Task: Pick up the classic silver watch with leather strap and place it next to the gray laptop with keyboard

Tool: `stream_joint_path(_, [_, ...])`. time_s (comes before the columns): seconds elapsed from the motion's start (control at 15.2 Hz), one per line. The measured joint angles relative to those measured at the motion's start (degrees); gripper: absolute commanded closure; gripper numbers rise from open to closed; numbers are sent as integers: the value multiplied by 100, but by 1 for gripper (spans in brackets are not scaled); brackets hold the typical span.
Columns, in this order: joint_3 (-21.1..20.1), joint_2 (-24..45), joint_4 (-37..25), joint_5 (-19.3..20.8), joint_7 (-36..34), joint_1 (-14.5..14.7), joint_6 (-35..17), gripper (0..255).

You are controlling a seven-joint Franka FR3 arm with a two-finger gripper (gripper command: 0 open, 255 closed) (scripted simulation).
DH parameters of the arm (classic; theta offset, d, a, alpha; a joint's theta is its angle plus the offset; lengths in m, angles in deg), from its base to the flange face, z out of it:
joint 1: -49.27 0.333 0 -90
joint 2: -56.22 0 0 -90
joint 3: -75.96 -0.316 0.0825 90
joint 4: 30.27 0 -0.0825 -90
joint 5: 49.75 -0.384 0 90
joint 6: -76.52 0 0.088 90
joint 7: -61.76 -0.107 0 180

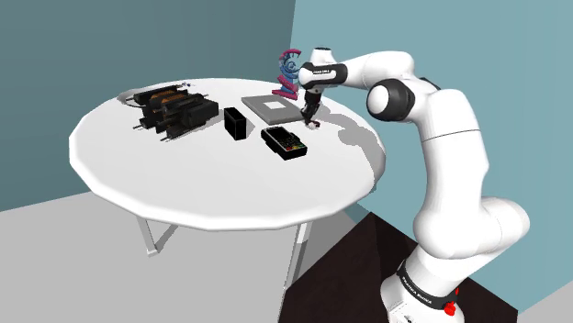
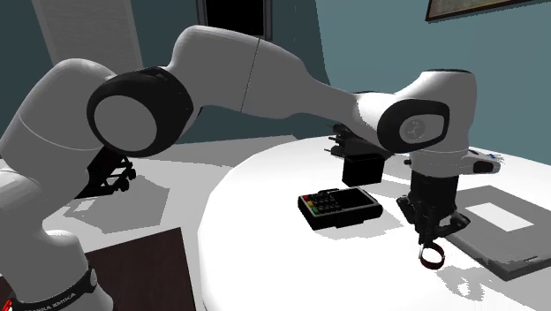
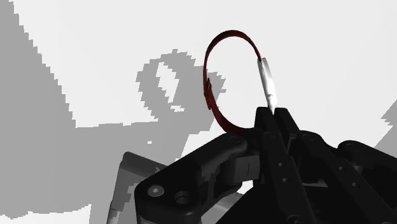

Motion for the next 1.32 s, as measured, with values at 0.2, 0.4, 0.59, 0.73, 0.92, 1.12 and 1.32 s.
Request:
stream_joint_path(0.2, [3, 17, 108, 5, -6, -6, -124, 255])
stream_joint_path(0.4, [3, 11, 128, 4, -5, -9, -141, 255])
stream_joint_path(0.59, [3, 11, 130, 4, -5, -9, -143, 0])
stream_joint_path(0.73, [3, 11, 130, 4, -5, -9, -143, 0])
stream_joint_path(0.92, [3, 11, 130, 4, -5, -9, -143, 0])
stream_joint_path(1.12, [-5, -107, 92, -5, 5, -11, 9, 0])
stream_joint_path(1.32, [-14, -277, -24, -20, 21, -10, 289, 0])
